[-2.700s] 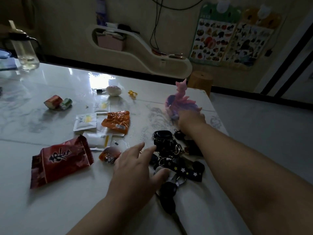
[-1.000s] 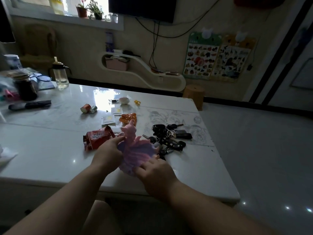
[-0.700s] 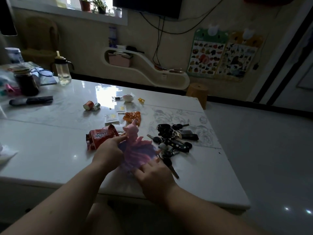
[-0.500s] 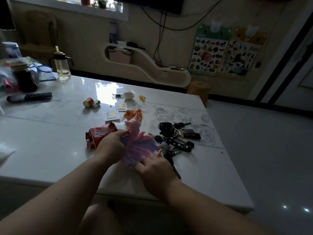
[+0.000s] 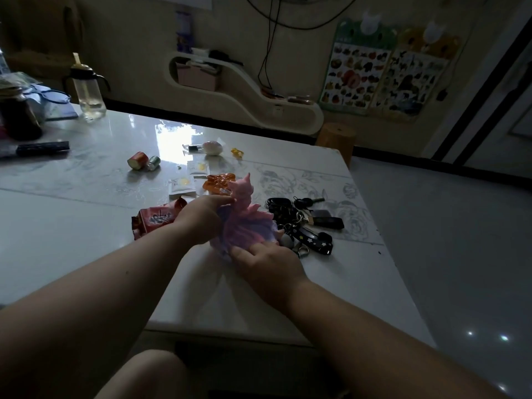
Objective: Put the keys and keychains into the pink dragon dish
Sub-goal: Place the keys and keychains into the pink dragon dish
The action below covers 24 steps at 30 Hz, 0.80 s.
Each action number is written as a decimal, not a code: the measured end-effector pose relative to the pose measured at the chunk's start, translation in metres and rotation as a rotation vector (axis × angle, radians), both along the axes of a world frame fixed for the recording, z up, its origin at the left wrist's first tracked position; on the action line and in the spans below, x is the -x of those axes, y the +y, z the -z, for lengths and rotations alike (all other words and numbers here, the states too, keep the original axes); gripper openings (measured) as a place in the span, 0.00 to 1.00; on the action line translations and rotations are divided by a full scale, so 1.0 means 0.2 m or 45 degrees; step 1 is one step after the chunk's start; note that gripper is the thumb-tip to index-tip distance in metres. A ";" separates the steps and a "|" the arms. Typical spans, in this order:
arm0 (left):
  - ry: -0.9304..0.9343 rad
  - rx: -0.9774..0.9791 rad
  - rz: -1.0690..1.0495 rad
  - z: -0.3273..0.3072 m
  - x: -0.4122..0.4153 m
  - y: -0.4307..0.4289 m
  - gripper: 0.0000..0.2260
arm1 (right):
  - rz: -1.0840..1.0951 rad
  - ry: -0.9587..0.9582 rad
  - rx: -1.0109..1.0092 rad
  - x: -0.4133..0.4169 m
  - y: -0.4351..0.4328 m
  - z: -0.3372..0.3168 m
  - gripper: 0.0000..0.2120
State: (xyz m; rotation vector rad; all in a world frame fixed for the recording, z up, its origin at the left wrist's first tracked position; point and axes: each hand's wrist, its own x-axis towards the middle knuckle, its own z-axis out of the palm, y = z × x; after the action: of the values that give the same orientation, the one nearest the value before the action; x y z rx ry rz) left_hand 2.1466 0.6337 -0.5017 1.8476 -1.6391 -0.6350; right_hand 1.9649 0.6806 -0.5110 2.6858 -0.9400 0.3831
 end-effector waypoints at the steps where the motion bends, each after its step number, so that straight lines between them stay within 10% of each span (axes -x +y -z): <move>1: -0.012 0.003 0.018 0.00 0.00 -0.01 0.25 | -0.017 -0.045 -0.054 0.01 0.00 0.00 0.15; 7: 0.187 0.052 -0.008 -0.03 -0.01 0.08 0.19 | 0.039 -0.297 -0.125 0.16 -0.03 -0.08 0.18; 12: -0.197 0.208 0.070 0.01 0.07 0.32 0.26 | 0.368 -0.505 -0.212 0.34 -0.13 -0.10 0.14; 24: -0.320 0.263 0.114 0.08 0.14 0.43 0.07 | 0.612 -0.310 -0.632 0.29 -0.13 0.03 0.18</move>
State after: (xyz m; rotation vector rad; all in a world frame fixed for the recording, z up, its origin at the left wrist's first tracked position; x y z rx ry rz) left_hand 2.1183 0.7196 -0.5184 1.7655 -1.8800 -0.2637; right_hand 1.9073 0.6537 -0.5168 2.7201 -1.9199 0.4168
